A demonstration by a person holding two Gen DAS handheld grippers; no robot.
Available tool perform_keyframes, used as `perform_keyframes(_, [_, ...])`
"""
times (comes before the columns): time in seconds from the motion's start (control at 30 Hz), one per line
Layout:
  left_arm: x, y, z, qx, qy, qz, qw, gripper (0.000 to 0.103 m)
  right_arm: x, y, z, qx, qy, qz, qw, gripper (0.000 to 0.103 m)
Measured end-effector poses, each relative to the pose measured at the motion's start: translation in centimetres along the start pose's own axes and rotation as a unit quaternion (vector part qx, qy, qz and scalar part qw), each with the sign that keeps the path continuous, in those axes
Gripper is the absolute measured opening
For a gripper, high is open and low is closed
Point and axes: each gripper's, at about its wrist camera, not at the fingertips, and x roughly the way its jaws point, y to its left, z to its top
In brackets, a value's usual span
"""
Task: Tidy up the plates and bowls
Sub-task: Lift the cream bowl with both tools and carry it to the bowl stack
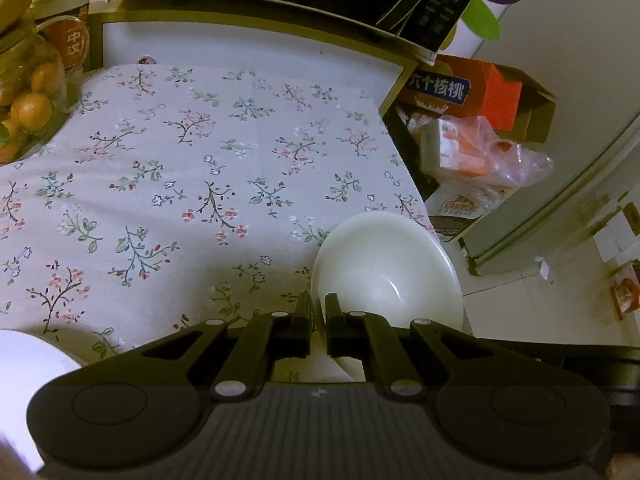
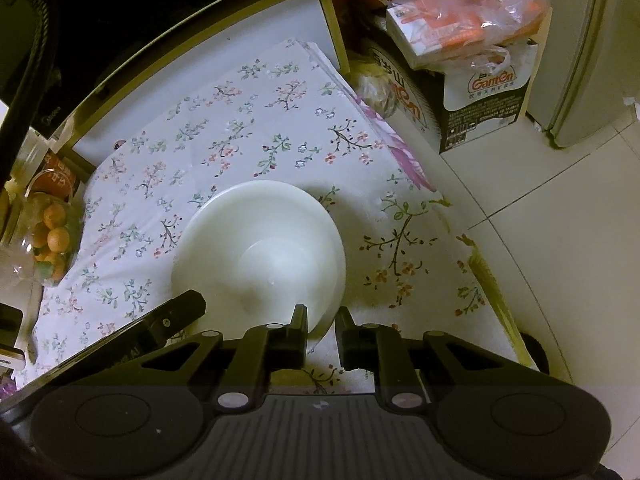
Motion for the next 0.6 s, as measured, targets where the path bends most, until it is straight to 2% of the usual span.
perform_keyframes(0.27, [-1.3,0.0,0.3,-0.011,-0.008,-0.003,0.9999,0.006,-0.7,0.2,0.0,-0.004,-0.005,0.009,1.000,0.013])
perform_keyframes(0.6, [-3.8,-1.0,-0.1,0.009,-0.035,0.006,0.9993,0.006,-2.8,0.6,-0.2,-0.017,-0.024,0.026,0.999,0.013])
